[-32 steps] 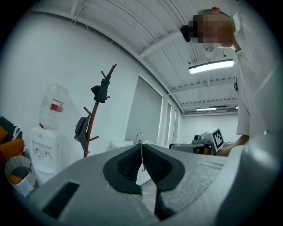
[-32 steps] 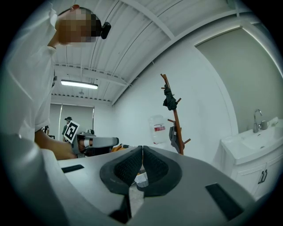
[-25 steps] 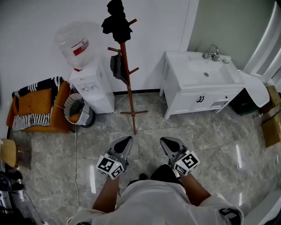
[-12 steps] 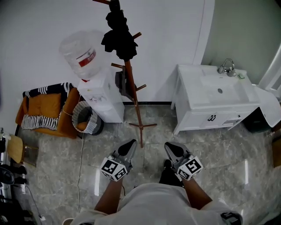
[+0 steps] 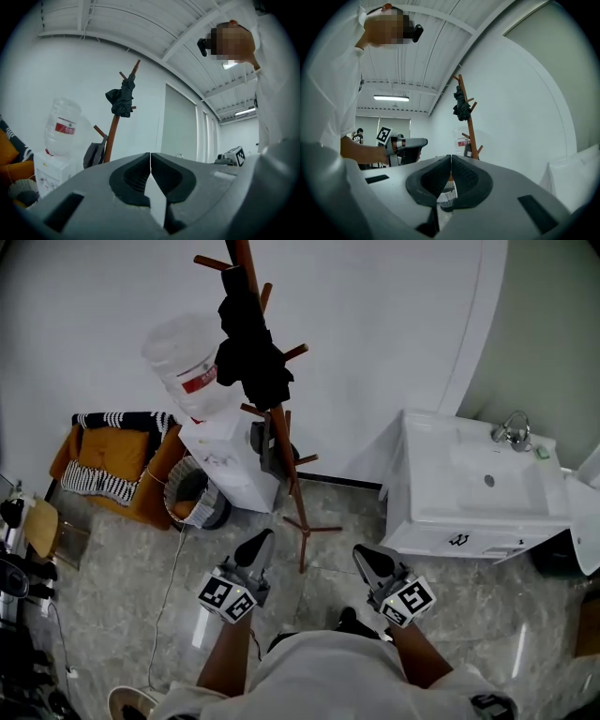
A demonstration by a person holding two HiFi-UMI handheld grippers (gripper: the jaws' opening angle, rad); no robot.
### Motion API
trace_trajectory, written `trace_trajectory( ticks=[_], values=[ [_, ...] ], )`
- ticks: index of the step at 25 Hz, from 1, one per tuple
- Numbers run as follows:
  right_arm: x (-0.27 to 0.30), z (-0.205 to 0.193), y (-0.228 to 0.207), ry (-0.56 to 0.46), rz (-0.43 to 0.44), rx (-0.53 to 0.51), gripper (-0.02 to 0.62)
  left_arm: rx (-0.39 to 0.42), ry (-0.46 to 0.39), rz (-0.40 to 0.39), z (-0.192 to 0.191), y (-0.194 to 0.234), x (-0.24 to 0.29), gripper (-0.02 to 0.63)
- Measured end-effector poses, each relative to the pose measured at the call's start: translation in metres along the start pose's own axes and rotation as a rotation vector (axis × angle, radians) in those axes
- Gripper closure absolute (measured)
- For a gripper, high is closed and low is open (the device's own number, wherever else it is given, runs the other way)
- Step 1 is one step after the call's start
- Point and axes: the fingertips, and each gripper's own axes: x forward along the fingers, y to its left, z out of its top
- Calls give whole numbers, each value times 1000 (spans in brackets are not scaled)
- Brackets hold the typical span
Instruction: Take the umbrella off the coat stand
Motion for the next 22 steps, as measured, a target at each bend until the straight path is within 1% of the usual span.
trace_trajectory(
  ticks=[4, 6, 9, 13, 15, 17, 19, 21, 22],
  values=[
    [9, 10, -29, -10, 68, 13, 580, 32, -13, 78, 27, 14, 19, 588],
    [15, 17, -42, -18, 95, 15, 580, 36, -20, 95, 45, 20, 28, 588],
    [27, 35, -58, -40, 125, 7, 580, 42, -27, 98, 76, 26, 39, 588],
    [46, 66, -75, -87, 152, -8, 580, 76, -21, 103, 115, 40, 52, 588],
    [57, 84, -84, -115, 158, -32, 580, 86, -37, 92, 138, 50, 60, 586],
    [68, 103, -93, -145, 156, -62, 580, 115, -67, 84, 164, 60, 67, 584],
    [77, 120, -100, -170, 153, -83, 580, 160, -98, 81, 190, 68, 73, 560],
    [87, 134, -102, -185, 161, -107, 580, 203, -119, 73, 214, 74, 81, 491],
    [93, 140, -103, -190, 167, -122, 580, 224, -125, 68, 224, 77, 85, 469]
  ],
)
